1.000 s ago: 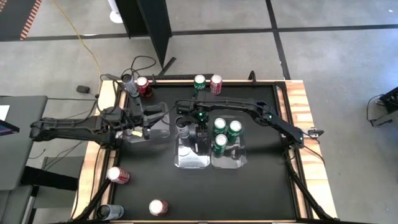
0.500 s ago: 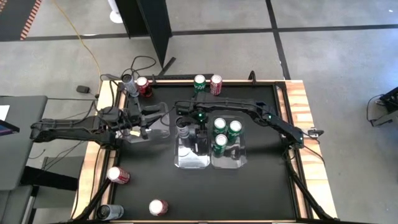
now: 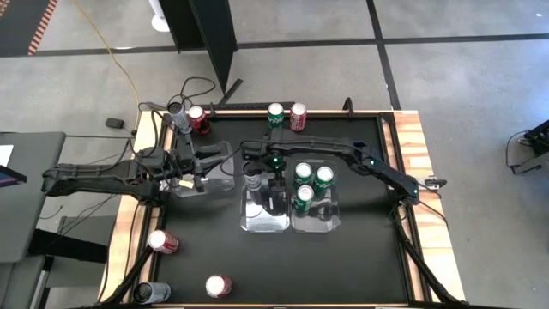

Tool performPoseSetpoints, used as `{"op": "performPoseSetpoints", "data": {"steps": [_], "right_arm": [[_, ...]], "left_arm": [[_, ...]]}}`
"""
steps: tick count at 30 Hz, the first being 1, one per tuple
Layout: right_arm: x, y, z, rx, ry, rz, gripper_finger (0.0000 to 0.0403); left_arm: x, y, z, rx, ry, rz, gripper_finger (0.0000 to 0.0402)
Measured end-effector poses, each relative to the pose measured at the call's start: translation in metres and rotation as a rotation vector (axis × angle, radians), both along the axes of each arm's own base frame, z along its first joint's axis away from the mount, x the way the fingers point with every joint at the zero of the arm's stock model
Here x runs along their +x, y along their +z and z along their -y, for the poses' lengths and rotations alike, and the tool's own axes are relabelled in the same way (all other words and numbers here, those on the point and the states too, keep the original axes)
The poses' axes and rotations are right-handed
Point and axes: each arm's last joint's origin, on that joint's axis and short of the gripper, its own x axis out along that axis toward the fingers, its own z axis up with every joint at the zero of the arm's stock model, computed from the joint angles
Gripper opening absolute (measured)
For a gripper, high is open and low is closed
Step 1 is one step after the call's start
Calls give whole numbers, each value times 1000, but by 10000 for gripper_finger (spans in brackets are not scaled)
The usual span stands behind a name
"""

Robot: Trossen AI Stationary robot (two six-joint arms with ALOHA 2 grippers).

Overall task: Sort soda cans
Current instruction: Put the bottom right white and blue soda can into the center transparent bin, then put the top white and blue soda can into the center transparent bin

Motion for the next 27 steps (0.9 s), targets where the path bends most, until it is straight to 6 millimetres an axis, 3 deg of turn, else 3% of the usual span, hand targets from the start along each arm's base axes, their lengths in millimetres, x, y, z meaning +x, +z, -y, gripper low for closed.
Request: {"op": "performPoseSetpoints", "data": {"steps": [16,27], "right_arm": [[-4,14,-3,-7,-2,31,356],[-16,61,-9,-66,10,191,356]], "left_arm": [[-12,3,1,13,-3,18,132],[-21,4,2,13,-2,25,132]]}}
